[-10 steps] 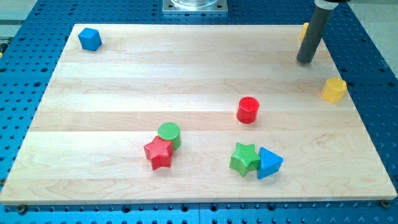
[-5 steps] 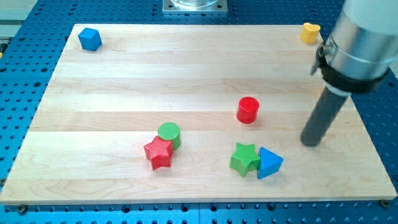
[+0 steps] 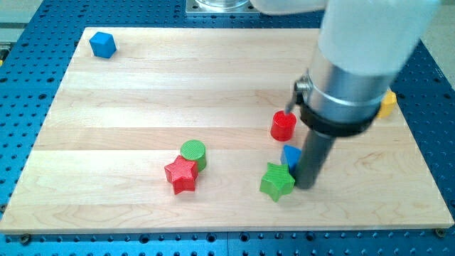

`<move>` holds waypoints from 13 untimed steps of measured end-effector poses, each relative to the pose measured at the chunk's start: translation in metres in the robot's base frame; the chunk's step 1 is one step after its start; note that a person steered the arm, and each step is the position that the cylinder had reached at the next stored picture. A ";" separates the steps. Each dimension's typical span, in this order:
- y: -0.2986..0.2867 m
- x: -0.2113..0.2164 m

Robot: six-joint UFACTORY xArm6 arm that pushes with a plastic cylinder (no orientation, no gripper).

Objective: Push the triangle towards the top center of the board

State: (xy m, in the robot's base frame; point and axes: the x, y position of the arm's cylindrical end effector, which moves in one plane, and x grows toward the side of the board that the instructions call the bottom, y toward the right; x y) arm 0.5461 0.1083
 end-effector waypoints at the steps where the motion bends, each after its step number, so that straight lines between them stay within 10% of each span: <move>1: -0.020 -0.041; 5: -0.150 -0.102; 9: -0.028 -0.061; 13: -0.073 -0.083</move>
State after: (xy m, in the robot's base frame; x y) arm 0.4628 0.0350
